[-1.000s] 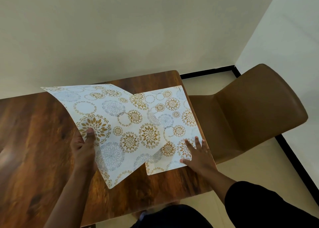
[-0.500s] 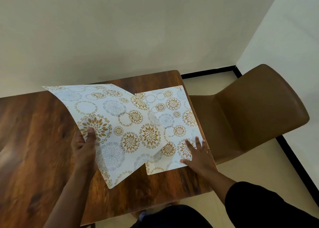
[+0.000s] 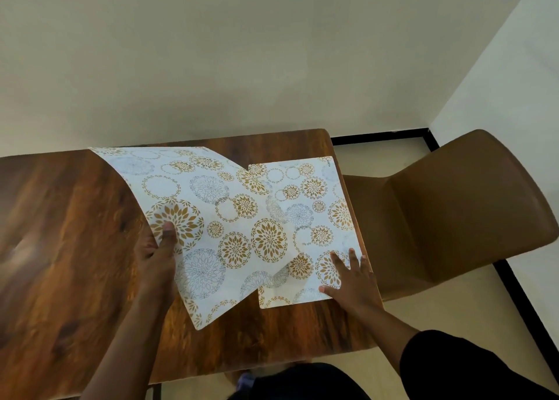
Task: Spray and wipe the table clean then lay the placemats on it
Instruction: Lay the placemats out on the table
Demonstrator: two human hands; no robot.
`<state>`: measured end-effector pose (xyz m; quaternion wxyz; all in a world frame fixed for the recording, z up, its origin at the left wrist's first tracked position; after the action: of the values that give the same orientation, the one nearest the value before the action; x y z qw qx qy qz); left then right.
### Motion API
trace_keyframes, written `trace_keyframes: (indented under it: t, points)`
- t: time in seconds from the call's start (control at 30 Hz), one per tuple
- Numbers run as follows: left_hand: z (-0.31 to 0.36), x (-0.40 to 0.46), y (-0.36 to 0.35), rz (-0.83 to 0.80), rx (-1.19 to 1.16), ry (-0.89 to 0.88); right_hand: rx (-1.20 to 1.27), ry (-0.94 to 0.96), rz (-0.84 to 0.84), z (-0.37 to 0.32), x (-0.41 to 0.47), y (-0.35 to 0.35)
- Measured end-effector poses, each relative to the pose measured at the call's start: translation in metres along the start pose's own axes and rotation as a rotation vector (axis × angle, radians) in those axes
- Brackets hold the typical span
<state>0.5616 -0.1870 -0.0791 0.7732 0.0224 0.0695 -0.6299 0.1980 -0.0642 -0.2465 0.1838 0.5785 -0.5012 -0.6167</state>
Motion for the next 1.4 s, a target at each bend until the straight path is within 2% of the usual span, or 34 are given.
trace_keyframes:
  t: [0.3,0.37,0.43,0.5,0.57,0.63,0.73,0.8,0.9,1.1,1.3,1.4]
  points:
    - [0.001,-0.013,-0.002,0.015,-0.023,-0.008,0.028,0.006,-0.019,0.002,0.005,0.001]
    - [0.002,-0.014,-0.003,0.026,-0.04,-0.008,0.06,-0.011,0.047,-0.001,0.01,0.007]
    - [0.004,-0.014,0.001,0.048,-0.062,-0.002,0.183,-0.009,0.177,-0.011,0.018,0.018]
    - [0.007,-0.015,0.006,0.057,-0.093,0.001,0.468,0.021,0.251,-0.027,0.03,0.033]
    - [0.011,-0.016,0.014,0.039,-0.127,0.003,0.864,0.02,0.157,-0.047,0.042,0.058]
    - [0.013,-0.018,0.025,0.016,-0.155,0.022,1.21,0.017,-0.098,-0.072,0.048,0.082]
    - [0.014,-0.021,0.044,-0.021,-0.201,0.082,1.423,0.131,-0.462,-0.112,0.05,0.11]
    - [0.013,-0.023,0.061,-0.055,-0.23,0.124,1.436,0.217,-0.56,-0.14,0.048,0.119]
    - [0.013,-0.021,0.087,-0.078,-0.267,0.171,1.443,0.289,-0.569,-0.182,0.038,0.129]
    - [0.01,-0.006,0.161,-0.098,-0.283,0.226,1.329,0.324,-0.449,-0.254,0.019,0.125]
    - [0.016,0.01,0.247,-0.072,-0.257,0.303,1.216,0.376,-0.259,-0.326,-0.006,0.102]
    - [0.018,0.015,0.282,-0.064,-0.195,0.285,1.171,0.351,-0.212,-0.361,-0.016,0.085]
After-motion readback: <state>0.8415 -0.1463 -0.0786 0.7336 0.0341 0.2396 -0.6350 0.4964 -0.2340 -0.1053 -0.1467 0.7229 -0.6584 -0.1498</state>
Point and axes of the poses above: each hand's wrist, its own x-axis towards the middle knuckle, its own y-axis out of the back of the hand, z = x × y, the point moved 3 cm from there along x, towards the middle knuckle, and after that the axes turned 1 degree about y, right-handed, at the moved point
